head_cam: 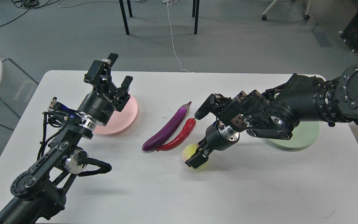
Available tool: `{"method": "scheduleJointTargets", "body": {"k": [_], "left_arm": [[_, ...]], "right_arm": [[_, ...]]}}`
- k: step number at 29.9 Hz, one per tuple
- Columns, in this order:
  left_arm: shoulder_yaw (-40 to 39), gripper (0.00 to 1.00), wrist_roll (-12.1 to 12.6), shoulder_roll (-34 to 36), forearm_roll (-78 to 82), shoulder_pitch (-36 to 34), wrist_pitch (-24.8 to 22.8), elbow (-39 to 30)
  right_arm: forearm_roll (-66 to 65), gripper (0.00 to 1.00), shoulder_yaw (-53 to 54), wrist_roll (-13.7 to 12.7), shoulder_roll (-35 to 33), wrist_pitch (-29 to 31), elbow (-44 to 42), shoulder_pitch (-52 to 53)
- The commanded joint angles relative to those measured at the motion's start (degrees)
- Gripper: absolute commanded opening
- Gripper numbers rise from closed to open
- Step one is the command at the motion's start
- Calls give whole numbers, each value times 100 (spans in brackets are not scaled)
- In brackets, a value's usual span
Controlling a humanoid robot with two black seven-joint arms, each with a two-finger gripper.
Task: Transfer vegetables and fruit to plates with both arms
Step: 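Move the right gripper to the yellow-green peach and grasp it, then carry the peach onto the green plate and open the right gripper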
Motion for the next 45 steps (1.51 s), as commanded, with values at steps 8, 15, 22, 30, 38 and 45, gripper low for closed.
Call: {"method": "scheduleJointTargets", "body": {"k": [8,15,22,30,38,45], "left_arm": [[9,98,1,32,0,0,0,-8],[9,98,1,84,0,0,-8,-8],[27,98,10,58,-9,0,0,-149],[36,98,1,-3,-9,0,0,-149],[27,98,10,58,-9,0,0,-149],[36,98,10,58,-9,0,0,-149]], "right_arm": [[20,47,47,-1,-86,-10,65,157],[-33,49,302,-1,-981,-19,302,921],[-1296,51,241,-1,-2695,-10,540,1064],[-1852,51,83,-1,-3339,-10,136,440],[-1896,60,91,-1,-3242,-309,-462,-308],[-1896,94,91,-1,-3224,-633,-708,-545]]}}
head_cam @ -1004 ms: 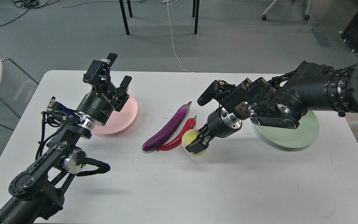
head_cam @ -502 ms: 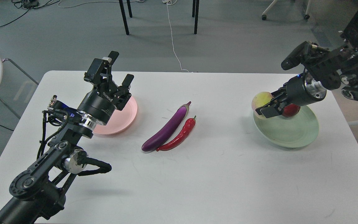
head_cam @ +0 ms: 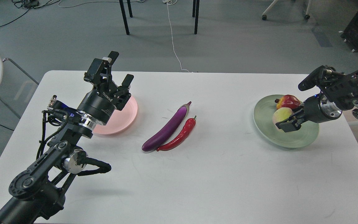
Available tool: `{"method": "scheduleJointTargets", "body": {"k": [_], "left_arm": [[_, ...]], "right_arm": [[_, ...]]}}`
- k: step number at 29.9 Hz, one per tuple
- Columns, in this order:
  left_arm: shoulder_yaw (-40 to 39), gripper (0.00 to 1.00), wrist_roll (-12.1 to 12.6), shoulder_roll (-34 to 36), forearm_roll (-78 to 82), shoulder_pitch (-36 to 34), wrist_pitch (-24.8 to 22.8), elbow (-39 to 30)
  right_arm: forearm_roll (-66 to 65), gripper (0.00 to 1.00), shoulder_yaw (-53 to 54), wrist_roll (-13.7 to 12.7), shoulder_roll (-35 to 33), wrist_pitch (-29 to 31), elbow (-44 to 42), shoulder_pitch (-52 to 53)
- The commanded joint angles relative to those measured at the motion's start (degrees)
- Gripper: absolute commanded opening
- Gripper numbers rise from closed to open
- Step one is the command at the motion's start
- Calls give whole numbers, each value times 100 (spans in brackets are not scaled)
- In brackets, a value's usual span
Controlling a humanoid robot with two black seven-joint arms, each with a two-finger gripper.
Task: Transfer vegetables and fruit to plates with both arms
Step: 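Carry the peach onto the green plate and open the right gripper, then withdraw the right gripper and swing the left gripper toward the eggplant, then lower the left gripper onto the purple eggplant and close it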
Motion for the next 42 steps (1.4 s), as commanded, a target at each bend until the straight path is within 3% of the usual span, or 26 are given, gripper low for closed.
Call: {"method": "scheduleJointTargets", "body": {"k": [1,10,16,21,27,30,32,37,42], "left_arm": [[1,98,9,0,0,0,-1,0],[-7,98,0,9,0,-9,-1,0],[1,98,-9,26,0,-18,-1,0],[-8,98,-44,26,18,-26,-27,0],[10,98,-544,184,236,-140,-27,0],[246,98,-659,272,772,-255,-79,-8],[554,98,-747,465,1220,-430,-316,-105],[1669,98,-831,923,2871,-1211,-827,-211],[2628,98,-831,932,5243,-2266,-827,105]], "right_arm": [[0,94,0,0,16,-226,-78,-90],[61,97,149,0,-54,-253,-8,-73],[324,97,1588,0,-695,-227,448,-107],[2394,97,2828,0,-1170,-244,976,-827],[5041,97,4515,0,-1346,-235,1029,-2259],[6114,98,5149,0,-1346,-165,1038,-2936],[6712,99,5483,0,-1364,149,1003,-3288],[8207,99,5722,0,-1618,1818,906,-3799],[8543,99,5809,0,-1698,1870,818,-4194]]}}
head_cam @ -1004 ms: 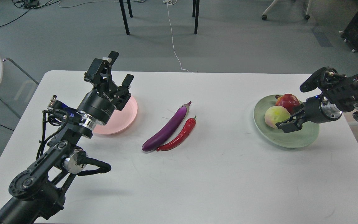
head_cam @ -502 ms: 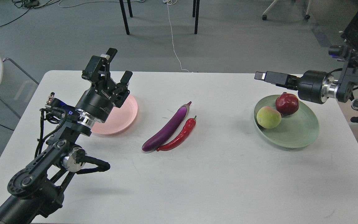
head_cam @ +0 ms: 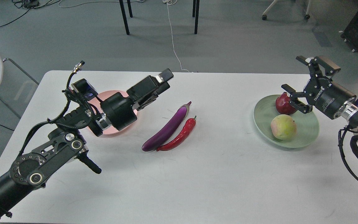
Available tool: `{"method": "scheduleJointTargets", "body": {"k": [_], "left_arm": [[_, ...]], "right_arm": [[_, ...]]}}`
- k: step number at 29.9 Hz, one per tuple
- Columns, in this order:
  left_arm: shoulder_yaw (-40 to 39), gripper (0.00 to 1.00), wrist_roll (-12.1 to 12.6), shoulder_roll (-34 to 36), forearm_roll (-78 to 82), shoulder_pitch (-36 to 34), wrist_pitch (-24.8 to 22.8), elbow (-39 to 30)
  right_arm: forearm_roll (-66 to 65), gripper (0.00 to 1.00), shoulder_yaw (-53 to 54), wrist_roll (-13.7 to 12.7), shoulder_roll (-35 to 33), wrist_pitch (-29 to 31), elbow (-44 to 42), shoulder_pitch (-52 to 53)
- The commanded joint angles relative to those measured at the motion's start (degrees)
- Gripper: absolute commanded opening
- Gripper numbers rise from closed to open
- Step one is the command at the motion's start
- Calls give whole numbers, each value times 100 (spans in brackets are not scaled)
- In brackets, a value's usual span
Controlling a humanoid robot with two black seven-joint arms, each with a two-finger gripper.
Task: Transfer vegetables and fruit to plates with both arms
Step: 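Lower the left gripper onto the purple eggplant and close it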
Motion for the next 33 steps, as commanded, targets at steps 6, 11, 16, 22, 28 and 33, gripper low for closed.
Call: {"method": "scheduleJointTargets", "body": {"k": [6,11,16,22,28,33], "left_arm": [[1231,98,-2,-251,3227,-1380,-19,1270],[1425,96,-2,-366,3837,-1478,17,1983],[1662,90,-2,-384,3837,-1469,43,2204],[1891,80,-2,-401,3837,-1443,52,2309],[1917,80,-2,-533,3837,-1390,306,2783],[1926,80,-2,-550,3837,-1284,360,2793]], "right_arm": [[107,99,116,1,-74,49,-45,-358],[107,99,116,1,-100,49,-45,-393],[116,99,125,1,-91,49,-45,-393],[116,99,125,1,-91,49,-36,-420],[116,99,125,1,-100,49,-36,-420],[116,99,125,1,-100,49,-54,-420]]}}
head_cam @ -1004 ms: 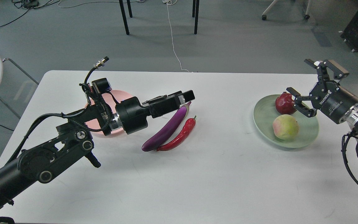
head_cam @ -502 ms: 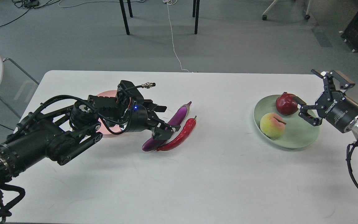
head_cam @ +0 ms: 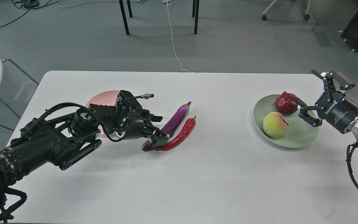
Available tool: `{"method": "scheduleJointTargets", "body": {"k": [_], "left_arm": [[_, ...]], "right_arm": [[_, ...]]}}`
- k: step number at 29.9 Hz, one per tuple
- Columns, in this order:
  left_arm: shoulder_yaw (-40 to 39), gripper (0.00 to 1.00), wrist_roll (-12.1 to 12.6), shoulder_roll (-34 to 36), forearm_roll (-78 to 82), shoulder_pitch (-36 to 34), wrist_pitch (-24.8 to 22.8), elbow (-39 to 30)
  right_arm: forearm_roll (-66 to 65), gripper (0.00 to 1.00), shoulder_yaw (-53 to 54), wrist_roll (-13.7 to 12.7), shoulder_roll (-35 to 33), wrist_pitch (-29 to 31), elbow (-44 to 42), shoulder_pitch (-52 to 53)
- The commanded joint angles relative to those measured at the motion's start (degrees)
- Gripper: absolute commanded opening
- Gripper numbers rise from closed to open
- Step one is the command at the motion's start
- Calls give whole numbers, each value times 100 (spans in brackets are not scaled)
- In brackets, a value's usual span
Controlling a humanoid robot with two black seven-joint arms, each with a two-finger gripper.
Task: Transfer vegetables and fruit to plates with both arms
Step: 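Lower the left gripper onto the purple eggplant and close it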
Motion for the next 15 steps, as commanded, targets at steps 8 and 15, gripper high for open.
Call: {"method": "scheduleJointTargets", "body": {"k": [8,15], "left_arm": [[10,75,-1,-58,-1,93,28,19],[19,49,-1,-15,-1,119,19,19]], "right_arm": [[-9,99,-1,0,-1,-1,-14,0],[-9,99,-9,0,-10,-1,-5,-18]]}}
